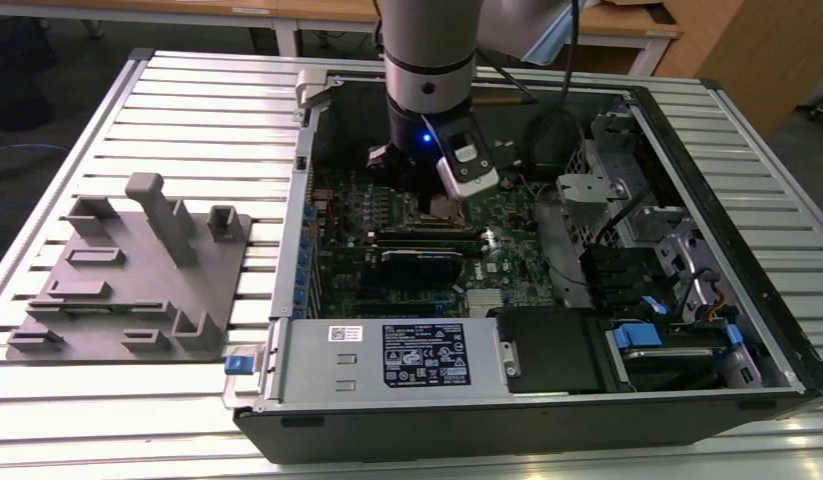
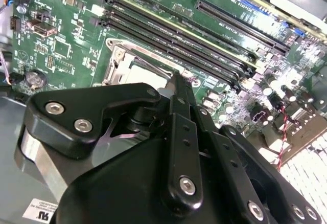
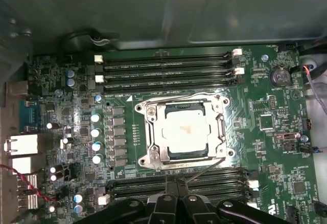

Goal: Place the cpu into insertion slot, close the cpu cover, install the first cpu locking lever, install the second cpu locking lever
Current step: 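Install the second cpu locking lever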

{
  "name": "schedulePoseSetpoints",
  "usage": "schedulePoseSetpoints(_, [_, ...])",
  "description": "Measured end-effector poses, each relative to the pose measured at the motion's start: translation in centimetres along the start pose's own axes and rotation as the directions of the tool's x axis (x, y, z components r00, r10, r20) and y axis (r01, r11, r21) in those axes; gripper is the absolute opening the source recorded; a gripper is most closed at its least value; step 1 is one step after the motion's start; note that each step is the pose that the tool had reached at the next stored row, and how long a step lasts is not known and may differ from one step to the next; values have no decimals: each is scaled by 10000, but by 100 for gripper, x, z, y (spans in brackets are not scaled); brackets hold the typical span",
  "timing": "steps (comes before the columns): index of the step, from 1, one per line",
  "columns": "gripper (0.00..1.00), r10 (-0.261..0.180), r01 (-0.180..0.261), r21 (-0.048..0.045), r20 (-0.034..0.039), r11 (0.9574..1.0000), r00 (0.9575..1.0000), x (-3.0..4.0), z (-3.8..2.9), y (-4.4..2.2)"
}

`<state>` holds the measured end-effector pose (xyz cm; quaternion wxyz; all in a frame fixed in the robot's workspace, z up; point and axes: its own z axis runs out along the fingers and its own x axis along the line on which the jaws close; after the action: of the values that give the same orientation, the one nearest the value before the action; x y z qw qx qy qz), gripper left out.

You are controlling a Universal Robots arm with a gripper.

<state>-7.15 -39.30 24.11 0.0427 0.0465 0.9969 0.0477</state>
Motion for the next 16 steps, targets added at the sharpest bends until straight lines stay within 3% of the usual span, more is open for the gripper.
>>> schedulePoseSetpoints(6, [11,13,-13,1,2,10000,10000,34,38,-38])
schedulePoseSetpoints(12, [11,22,-22,4,3,10000,10000,144,104,-70])
schedulePoseSetpoints(16, [11,24,-24,2,3,10000,10000,155,140,-87])
